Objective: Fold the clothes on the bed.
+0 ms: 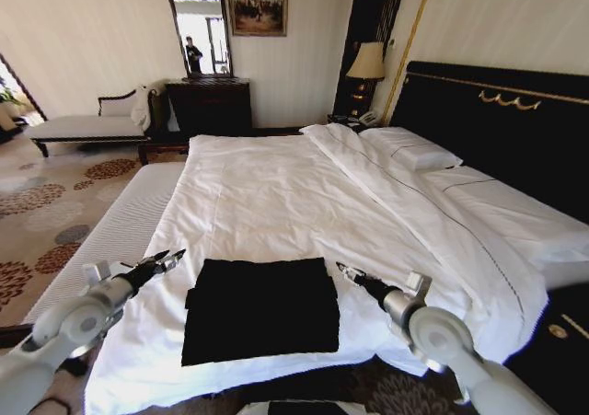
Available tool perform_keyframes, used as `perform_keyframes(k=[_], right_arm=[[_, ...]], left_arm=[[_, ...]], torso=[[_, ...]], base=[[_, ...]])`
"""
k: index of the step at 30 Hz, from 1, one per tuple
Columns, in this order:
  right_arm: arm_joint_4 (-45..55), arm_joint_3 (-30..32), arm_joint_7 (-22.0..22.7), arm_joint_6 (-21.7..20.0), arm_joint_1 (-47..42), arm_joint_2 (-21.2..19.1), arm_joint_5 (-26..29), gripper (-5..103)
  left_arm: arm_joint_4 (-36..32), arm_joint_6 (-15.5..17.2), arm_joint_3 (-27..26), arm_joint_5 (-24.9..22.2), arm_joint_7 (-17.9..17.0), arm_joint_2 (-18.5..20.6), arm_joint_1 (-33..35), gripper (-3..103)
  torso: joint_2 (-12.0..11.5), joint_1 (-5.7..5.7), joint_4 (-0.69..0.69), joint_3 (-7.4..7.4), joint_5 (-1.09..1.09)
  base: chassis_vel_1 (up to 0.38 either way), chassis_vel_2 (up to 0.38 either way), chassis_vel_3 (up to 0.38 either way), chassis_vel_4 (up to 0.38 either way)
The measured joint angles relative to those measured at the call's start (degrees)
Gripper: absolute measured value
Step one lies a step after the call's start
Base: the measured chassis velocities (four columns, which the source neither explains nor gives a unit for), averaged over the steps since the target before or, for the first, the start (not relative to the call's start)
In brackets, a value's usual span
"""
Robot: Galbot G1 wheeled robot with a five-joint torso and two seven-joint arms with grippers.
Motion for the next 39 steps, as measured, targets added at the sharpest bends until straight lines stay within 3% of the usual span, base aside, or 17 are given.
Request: perform_keyframes(k=[3, 4, 6, 8, 10, 19, 24, 27, 29, 30, 32, 36, 37, 39], right_arm=[[-2.58, -1.22, 0.04, -0.36, 2.18, 0.17, 0.12, 97], [-2.58, -1.22, 0.04, -0.36, 2.18, 0.17, 0.12, 97], [-5.37, -3.55, 0.14, -0.62, 4.90, 0.91, -0.06, 99], [-6.77, -5.22, 0.45, -0.77, 6.58, 1.72, -0.22, 100], [-7.69, -6.43, 0.64, -0.89, 7.75, 2.13, -0.33, 100], [-10.62, -8.92, 0.71, -0.99, 10.34, 2.36, -0.64, 100], [-12.82, -10.58, 0.71, -1.12, 12.66, 2.70, -0.56, 100], [-14.18, -11.65, 0.59, -1.45, 14.24, 3.24, -0.42, 100], [-15.06, -12.45, 0.52, -1.71, 15.37, 3.63, -0.21, 100], [-15.10, -12.51, 0.52, -1.73, 15.43, 3.66, -0.20, 100], [-15.31, -13.24, 0.34, -2.05, 15.91, 3.87, -0.12, 100], [-15.49, -13.72, -0.57, -2.81, 15.99, 3.90, -0.16, 100], [-15.88, -13.89, -1.68, -3.55, 16.15, 3.92, -0.12, 100], [-16.13, -14.02, -2.19, -3.91, 16.37, 3.99, 0.13, 100]], left_arm=[[4.14, 3.65, 4.35, -1.01, 1.50, -1.05, -4.27, 91], [4.14, 3.65, 4.35, -1.01, 1.50, -1.05, -4.27, 91], [8.33, 7.15, 7.51, -2.13, 4.69, -2.96, -8.95, 99], [10.83, 8.07, 9.23, -2.15, 7.66, -5.21, -12.13, 100], [12.93, 8.16, 10.62, -1.53, 9.83, -7.19, -14.18, 100], [17.82, 5.04, 14.30, 0.22, 12.14, -11.72, -18.45, 101], [18.09, 3.17, 14.81, 0.68, 13.48, -11.85, -18.49, 82], [17.88, 2.87, 14.87, 0.69, 13.67, -11.61, -18.10, 76], [17.60, 2.76, 14.86, 0.69, 13.75, -11.45, -17.67, 66], [17.56, 2.74, 14.85, 0.69, 13.77, -11.43, -17.59, 66], [17.30, 2.19, 14.66, 0.83, 13.97, -11.23, -16.92, 50], [17.12, 1.43, 14.41, 1.21, 14.30, -11.04, -16.37, 44], [17.11, 0.94, 14.24, 1.50, 14.43, -10.88, -16.13, 33], [17.12, 0.59, 14.15, 1.80, 14.55, -10.78, -16.03, 28]], torso=[[0.00, 0.00, -0.02, 0.00, 0.02], [0.00, 0.00, -0.02, 0.00, 0.02], [0.00, 0.00, 0.00, 0.00, 0.02], [0.00, 0.00, -0.01, 0.00, 0.03], [0.00, 0.00, -0.03, 0.00, 0.03], [0.00, 0.00, -0.02, 0.00, 0.02], [0.00, 0.00, -0.03, -0.01, 0.03], [0.00, 0.00, -0.01, -0.01, 0.02], [0.00, 0.00, 0.00, -0.01, 0.02], [0.00, 0.00, -0.01, -0.01, 0.02], [0.00, 0.00, -0.02, -0.01, 0.02], [0.00, 0.00, -0.02, -0.01, 0.02], [0.00, -0.01, -0.02, -0.01, 0.02], [0.00, -0.01, -0.02, -0.01, 0.02]], base=[[0.000, 0.000, 0.000, 0.000], [0.000, 0.000, 0.000, 0.000], [0.000, 0.000, 0.000, 0.000], [0.000, 0.000, 0.000, 0.000], [0.000, 0.000, 0.000, 0.000], [0.000, 0.000, 0.000, 0.000], [0.000, 0.000, 0.000, 0.000], [0.000, 0.000, 0.000, 0.000], [0.000, 0.000, 0.000, 0.000], [0.000, 0.000, 0.000, 0.000], [0.000, 0.000, 0.000, 0.000], [0.000, 0.000, 0.000, 0.000], [0.000, 0.000, 0.000, 0.000], [0.000, 0.000, 0.000, 0.000]])
